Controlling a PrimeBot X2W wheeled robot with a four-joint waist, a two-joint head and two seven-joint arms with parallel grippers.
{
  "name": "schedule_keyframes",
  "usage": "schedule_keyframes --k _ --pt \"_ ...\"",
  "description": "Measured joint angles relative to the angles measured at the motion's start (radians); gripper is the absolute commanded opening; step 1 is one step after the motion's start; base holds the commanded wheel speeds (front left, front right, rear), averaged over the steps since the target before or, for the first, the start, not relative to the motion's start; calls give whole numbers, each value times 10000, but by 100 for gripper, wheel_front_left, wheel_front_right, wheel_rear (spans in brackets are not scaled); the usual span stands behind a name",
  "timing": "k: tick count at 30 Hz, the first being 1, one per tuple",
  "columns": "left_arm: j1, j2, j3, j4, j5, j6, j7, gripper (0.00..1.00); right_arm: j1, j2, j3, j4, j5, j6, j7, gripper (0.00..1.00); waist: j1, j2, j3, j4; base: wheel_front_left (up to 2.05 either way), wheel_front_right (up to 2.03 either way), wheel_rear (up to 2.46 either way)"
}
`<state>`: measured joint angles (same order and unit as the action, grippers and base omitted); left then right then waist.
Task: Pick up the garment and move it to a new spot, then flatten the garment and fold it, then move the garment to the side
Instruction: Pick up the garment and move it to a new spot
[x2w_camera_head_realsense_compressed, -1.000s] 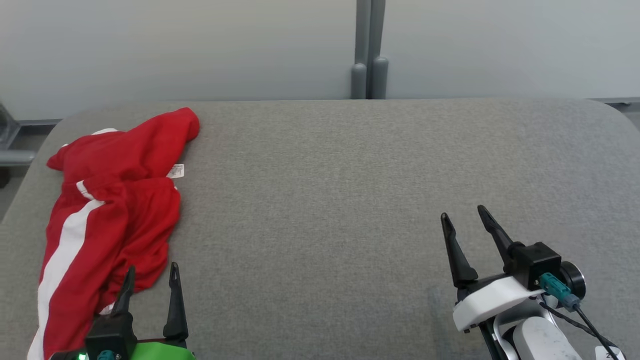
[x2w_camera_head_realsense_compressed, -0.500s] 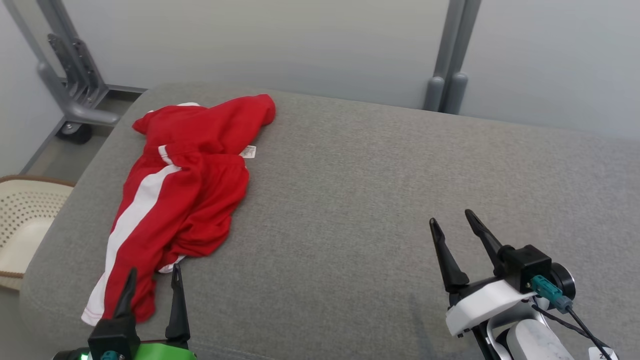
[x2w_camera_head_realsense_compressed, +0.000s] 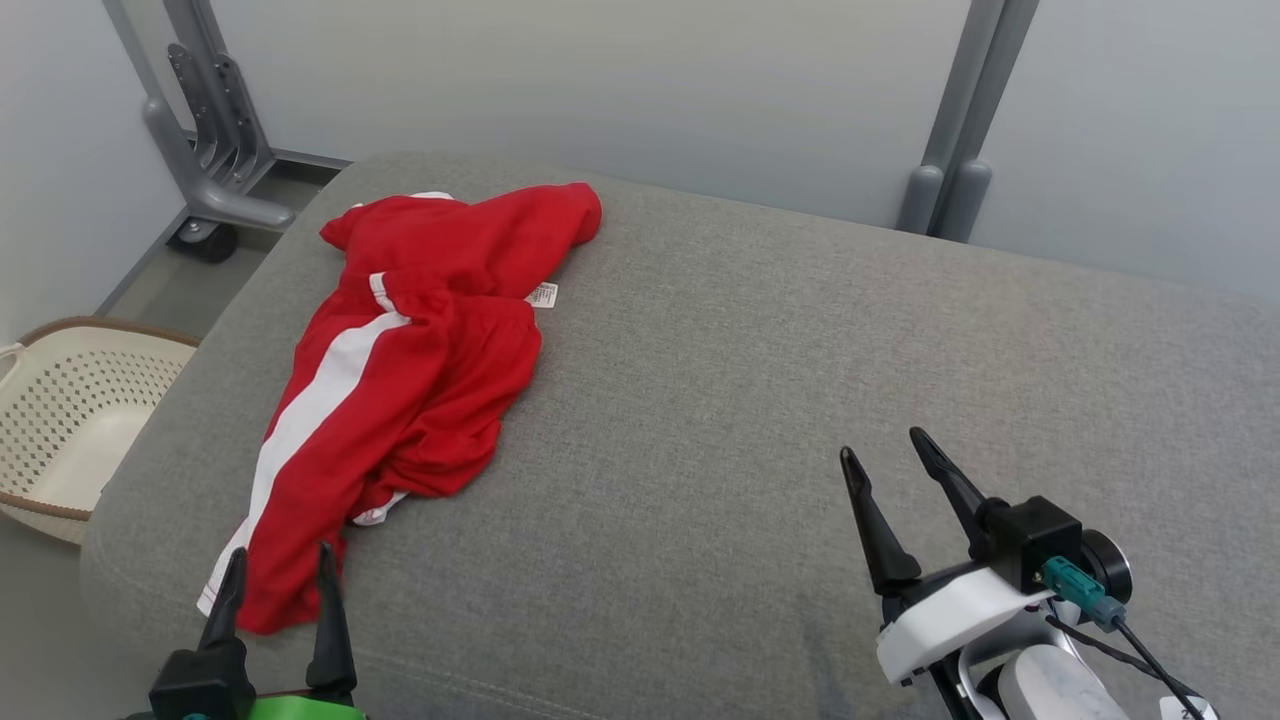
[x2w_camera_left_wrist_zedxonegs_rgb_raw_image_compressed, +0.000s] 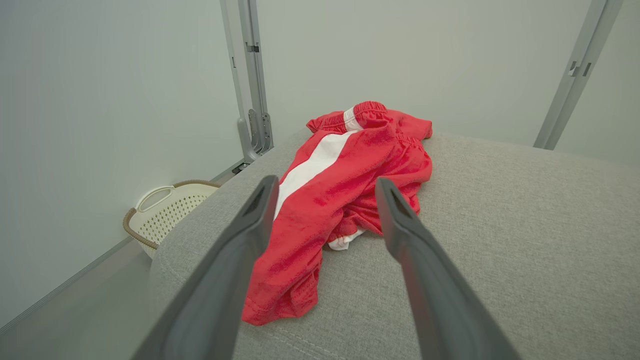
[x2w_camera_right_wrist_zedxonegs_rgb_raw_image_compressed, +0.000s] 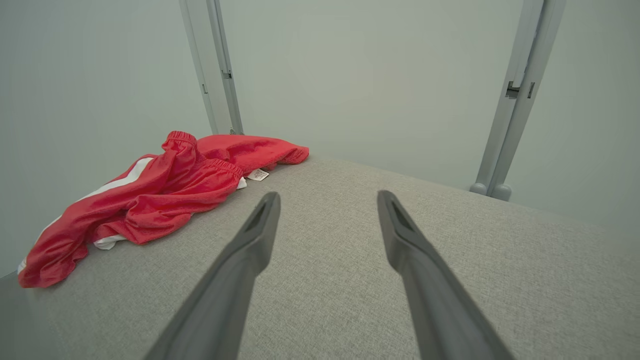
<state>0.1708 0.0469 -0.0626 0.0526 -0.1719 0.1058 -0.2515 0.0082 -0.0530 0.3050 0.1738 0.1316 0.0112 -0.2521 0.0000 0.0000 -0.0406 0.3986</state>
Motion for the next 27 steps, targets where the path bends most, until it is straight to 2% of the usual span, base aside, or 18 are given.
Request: schedule_keyframes --k 10,16,27 --pt "-391 -2 -2 380 -71 0 0 100 -35 -2 -40 15 -19 -6 0 100 0 0 208 -417 0 0 0" --pt "-1544 61 73 654 -98 -4 67 100 -153 -17 -75 15 -96 -8 0 100 -1 0 410 -562 0 0 0" --pt "-3552 199 276 1361 -357 -77 849 100 -460 -84 -96 13 -178 8 0 100 0 0 730 -769 0 0 0"
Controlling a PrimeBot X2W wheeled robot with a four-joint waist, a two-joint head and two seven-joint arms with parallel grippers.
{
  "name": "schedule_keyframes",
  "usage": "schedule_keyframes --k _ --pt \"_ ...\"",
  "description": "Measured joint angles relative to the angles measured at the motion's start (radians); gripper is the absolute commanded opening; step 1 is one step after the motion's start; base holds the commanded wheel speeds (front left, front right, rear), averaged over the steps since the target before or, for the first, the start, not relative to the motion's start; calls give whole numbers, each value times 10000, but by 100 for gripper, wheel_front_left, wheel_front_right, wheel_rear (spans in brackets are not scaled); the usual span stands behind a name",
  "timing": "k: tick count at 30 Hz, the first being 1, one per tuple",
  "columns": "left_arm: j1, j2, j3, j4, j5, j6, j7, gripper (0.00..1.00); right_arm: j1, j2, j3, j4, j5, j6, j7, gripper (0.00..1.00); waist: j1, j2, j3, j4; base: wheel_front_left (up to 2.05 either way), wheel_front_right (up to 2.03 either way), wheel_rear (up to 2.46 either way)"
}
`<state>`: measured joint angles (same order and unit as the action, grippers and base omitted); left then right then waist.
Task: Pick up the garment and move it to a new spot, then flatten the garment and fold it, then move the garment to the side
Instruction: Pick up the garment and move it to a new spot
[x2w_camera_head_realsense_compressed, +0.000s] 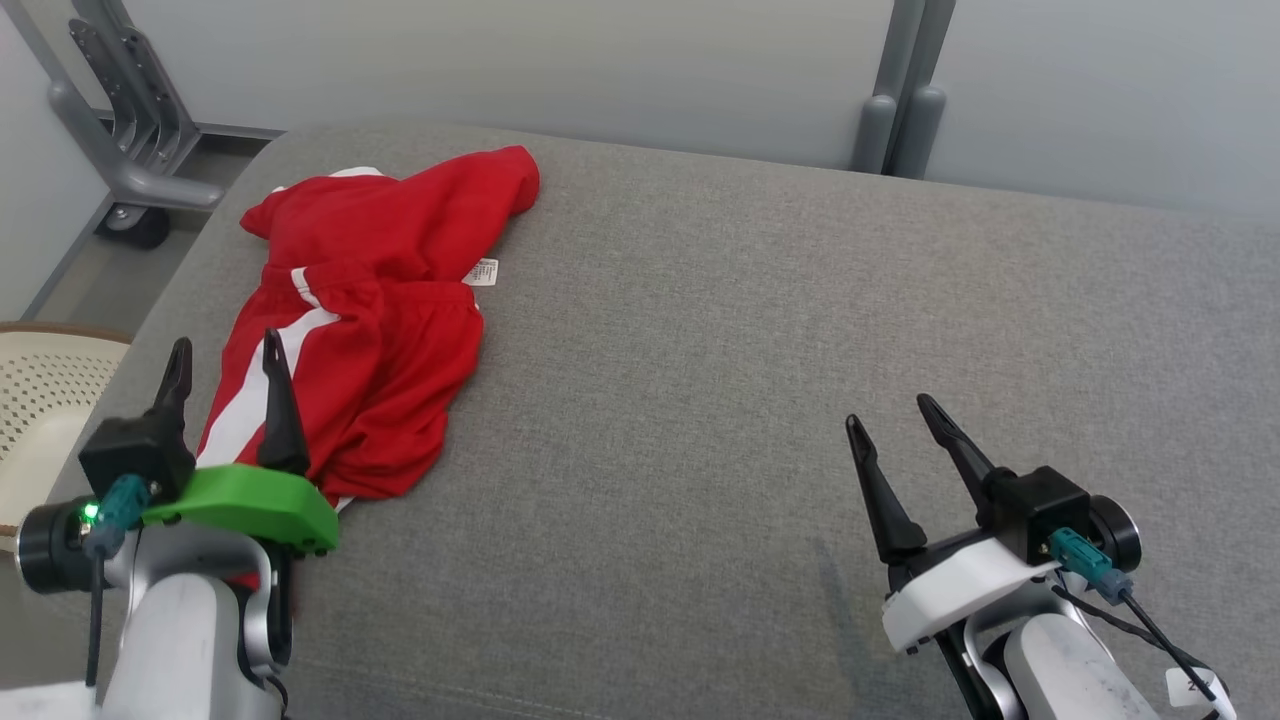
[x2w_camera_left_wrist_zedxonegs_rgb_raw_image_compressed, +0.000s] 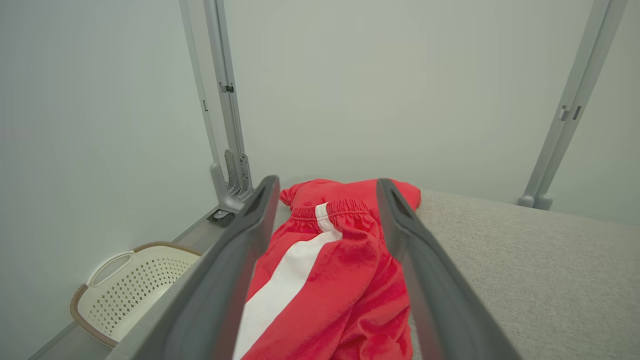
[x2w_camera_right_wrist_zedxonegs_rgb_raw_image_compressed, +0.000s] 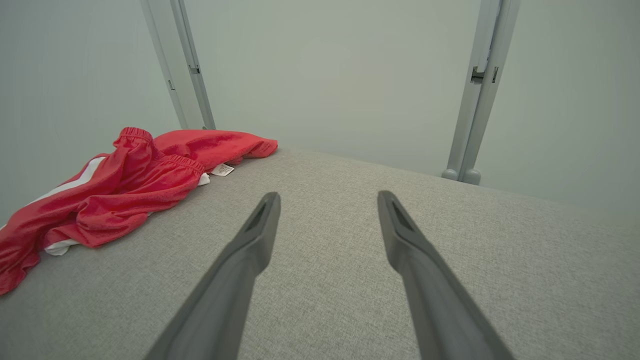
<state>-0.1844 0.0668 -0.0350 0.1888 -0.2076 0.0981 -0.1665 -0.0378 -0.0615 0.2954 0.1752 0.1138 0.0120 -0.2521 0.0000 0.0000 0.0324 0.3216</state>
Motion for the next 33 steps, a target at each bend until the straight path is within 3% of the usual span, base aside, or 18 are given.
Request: schedule_keyframes --k 16,33 --pt "-2671 -130 591 2286 -614 4 1816 100 -639 -372 69 2 -263 234 -2 100 0 0 839 -468 0 0 0" --pt "-4393 -136 1208 4366 -558 184 2644 100 -1350 -731 150 -180 -550 408 -23 100 0 0 2086 -1305 0 0 0"
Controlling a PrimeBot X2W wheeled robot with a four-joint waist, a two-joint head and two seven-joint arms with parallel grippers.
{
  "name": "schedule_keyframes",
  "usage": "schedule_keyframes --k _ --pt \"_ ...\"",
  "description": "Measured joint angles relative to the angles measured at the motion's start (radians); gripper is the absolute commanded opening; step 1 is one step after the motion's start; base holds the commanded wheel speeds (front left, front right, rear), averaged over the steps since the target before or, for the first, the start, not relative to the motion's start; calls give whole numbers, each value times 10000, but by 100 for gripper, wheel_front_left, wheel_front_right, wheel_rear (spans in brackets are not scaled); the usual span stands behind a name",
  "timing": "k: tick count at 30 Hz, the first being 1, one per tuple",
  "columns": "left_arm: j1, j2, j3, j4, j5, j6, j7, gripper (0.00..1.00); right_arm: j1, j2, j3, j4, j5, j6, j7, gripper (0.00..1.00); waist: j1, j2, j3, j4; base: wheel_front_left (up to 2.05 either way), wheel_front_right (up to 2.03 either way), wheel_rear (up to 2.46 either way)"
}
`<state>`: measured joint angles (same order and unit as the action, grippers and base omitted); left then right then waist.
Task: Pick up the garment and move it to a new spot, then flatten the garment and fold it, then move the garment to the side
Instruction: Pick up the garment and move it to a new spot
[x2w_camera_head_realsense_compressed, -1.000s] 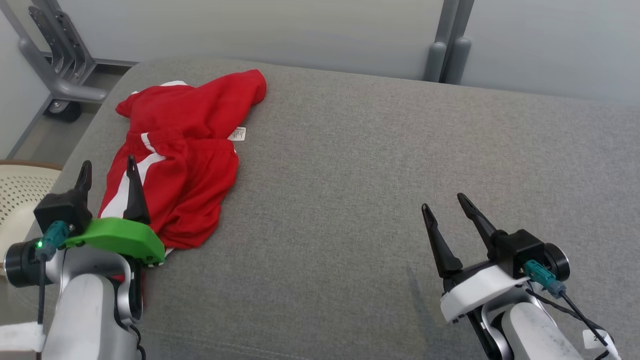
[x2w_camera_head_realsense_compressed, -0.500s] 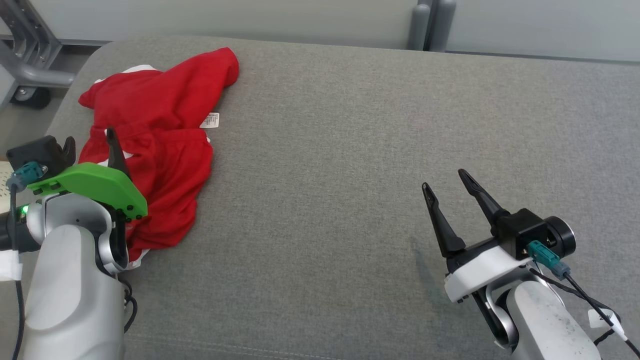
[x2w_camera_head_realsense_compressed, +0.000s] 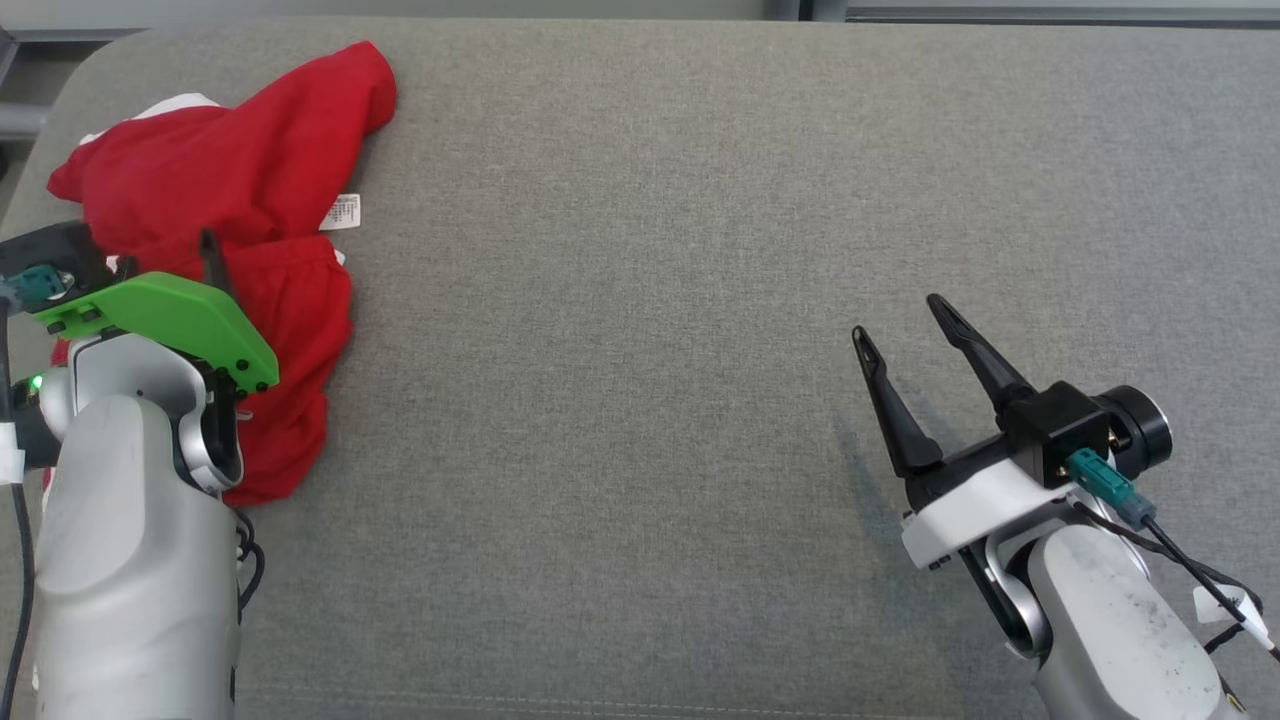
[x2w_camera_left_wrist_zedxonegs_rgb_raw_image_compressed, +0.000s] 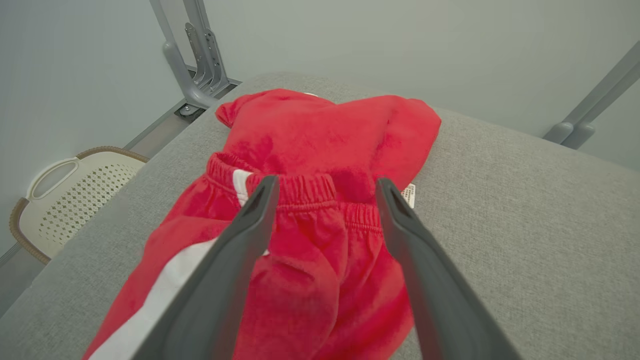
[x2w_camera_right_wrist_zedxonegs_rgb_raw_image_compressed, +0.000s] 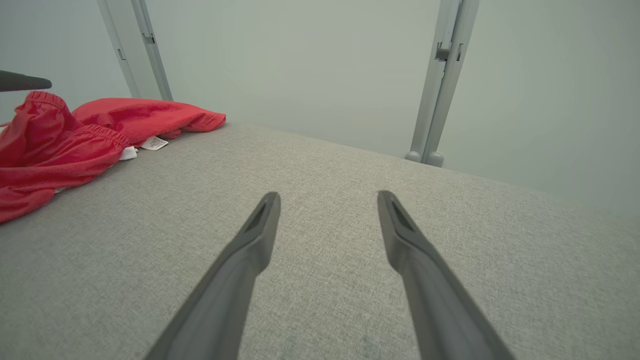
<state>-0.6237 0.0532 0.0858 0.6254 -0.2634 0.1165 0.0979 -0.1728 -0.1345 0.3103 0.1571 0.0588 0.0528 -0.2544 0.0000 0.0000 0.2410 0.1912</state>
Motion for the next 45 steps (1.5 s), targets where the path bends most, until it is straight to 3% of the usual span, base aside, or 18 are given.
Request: schedule_keyframes --k 7,24,25,26,27,28,39,45 --pt "-472 -38 132 671 535 29 -21 100 -151 -142 -12 -119 -59 84 0 100 0 0 470 -84 0 0 0" --pt "-1258 -58 1574 2151 1933 29 -94 100 -513 -163 157 -169 -59 173 2 100 0 0 1125 -74 0 0 0" --pt "-1286 -71 1624 2199 1992 31 -102 64 -513 -165 150 -169 -59 173 2 100 0 0 1156 -84 0 0 0" --pt "-1348 -90 1655 2291 2059 31 -119 49 -514 -174 125 -159 -59 173 2 100 1 0 1183 -92 0 0 0" --pt "-1396 -105 1674 2351 2111 31 -134 21 -515 -182 105 -153 -58 173 2 100 1 0 1201 -95 0 0 0" --pt "-1419 -136 1687 2378 2125 31 -211 0 -520 -188 88 -150 -58 171 2 100 1 0 1210 -95 0 0 0" --pt "-1623 -368 1400 2692 1988 23 -1313 0 -672 -146 -199 48 48 75 0 100 0 0 902 69 0 0 0" --pt "-1647 -376 1076 2518 1877 -272 -2128 0 -667 2 -366 259 134 -17 -2 100 0 0 475 142 0 0 0"
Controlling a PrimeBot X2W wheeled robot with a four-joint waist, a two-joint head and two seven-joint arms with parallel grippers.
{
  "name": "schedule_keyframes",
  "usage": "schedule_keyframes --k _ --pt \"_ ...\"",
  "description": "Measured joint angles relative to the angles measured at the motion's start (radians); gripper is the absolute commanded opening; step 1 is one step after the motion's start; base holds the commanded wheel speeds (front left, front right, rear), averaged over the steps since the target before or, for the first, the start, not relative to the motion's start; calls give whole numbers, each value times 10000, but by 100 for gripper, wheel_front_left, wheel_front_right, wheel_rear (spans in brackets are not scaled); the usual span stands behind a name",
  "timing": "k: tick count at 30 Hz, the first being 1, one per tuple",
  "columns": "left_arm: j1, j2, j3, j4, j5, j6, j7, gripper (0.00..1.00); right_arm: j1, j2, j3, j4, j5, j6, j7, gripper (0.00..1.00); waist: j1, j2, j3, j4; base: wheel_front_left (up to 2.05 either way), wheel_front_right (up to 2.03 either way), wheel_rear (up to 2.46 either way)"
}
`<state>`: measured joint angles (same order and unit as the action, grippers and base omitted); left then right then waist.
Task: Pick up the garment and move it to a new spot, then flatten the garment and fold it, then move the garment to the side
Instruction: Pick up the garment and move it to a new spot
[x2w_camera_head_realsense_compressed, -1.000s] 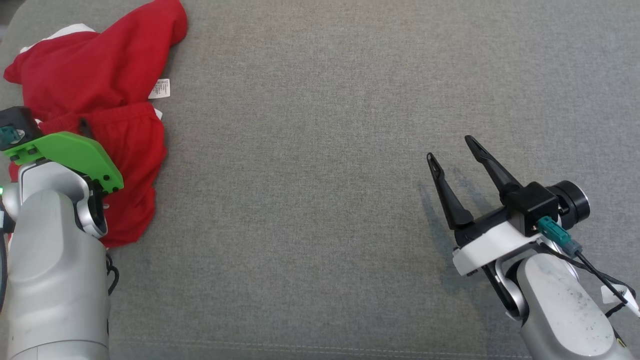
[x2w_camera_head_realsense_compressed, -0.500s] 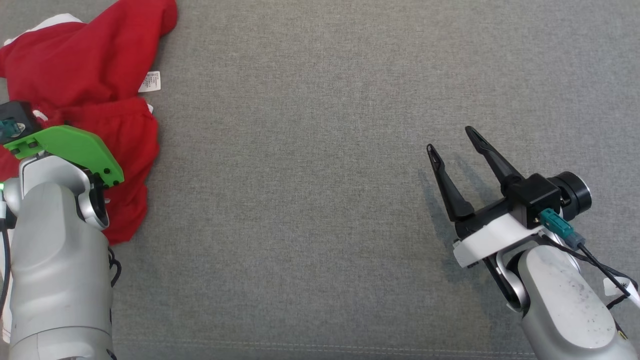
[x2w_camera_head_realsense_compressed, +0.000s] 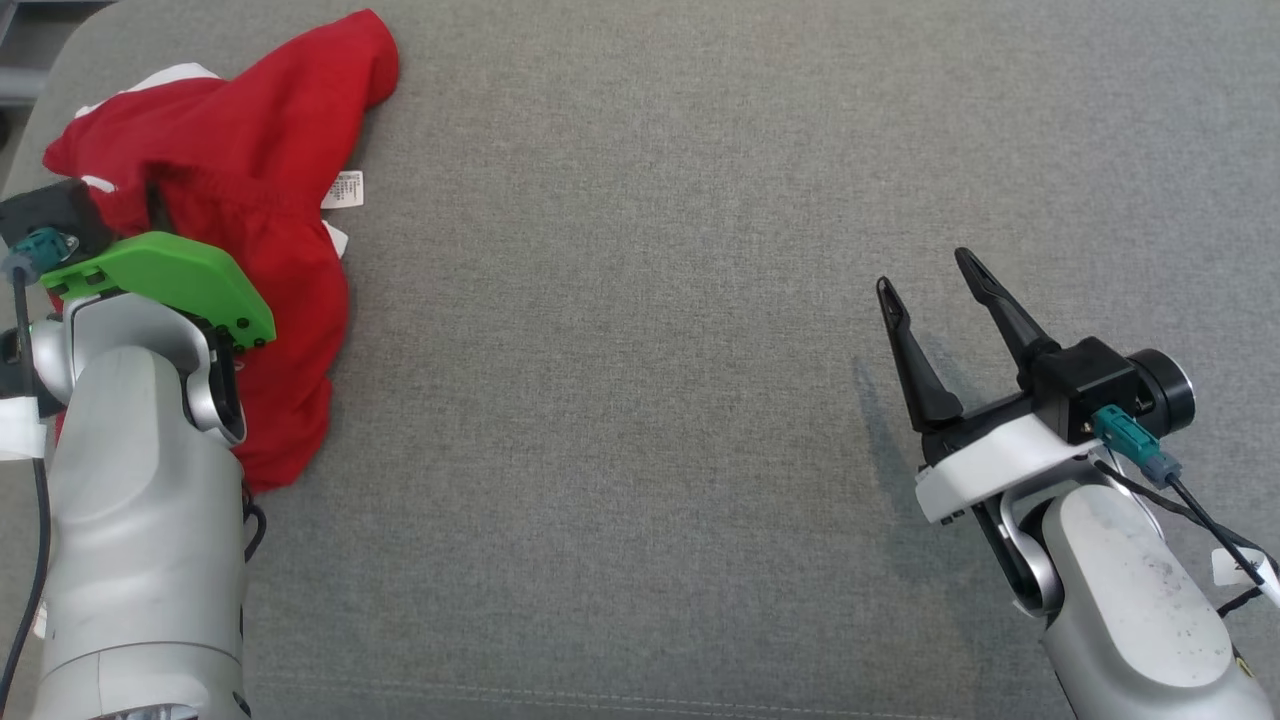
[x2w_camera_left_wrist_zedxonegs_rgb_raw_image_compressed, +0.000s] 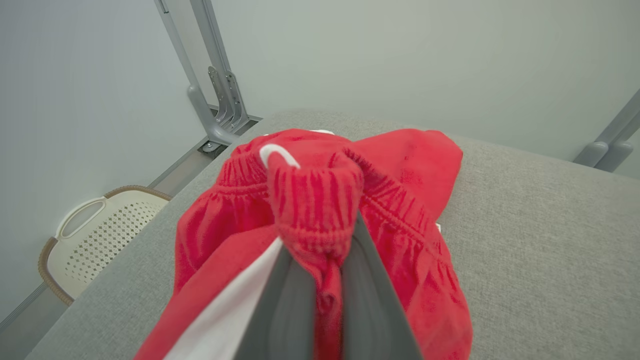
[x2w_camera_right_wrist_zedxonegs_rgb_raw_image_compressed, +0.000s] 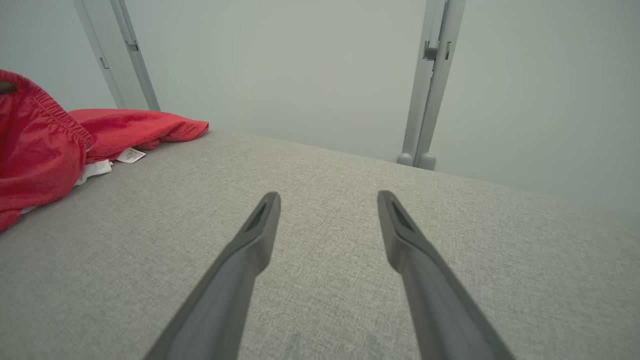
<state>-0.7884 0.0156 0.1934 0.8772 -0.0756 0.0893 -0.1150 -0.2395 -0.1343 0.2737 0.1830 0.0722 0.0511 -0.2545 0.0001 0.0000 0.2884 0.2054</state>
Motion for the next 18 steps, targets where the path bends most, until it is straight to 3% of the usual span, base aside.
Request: schedule_keyframes --k 10,18 --pt "-81 -4 -746 -351 -184 -869 -880 0 44 299 -12 247 332 -13 0 100 0 0 -936 -16 0 0 0" --pt "-84 10 -2033 -447 -1737 -1898 -886 0 399 476 182 426 441 -17 0 100 0 0 -1763 -499 0 0 0"
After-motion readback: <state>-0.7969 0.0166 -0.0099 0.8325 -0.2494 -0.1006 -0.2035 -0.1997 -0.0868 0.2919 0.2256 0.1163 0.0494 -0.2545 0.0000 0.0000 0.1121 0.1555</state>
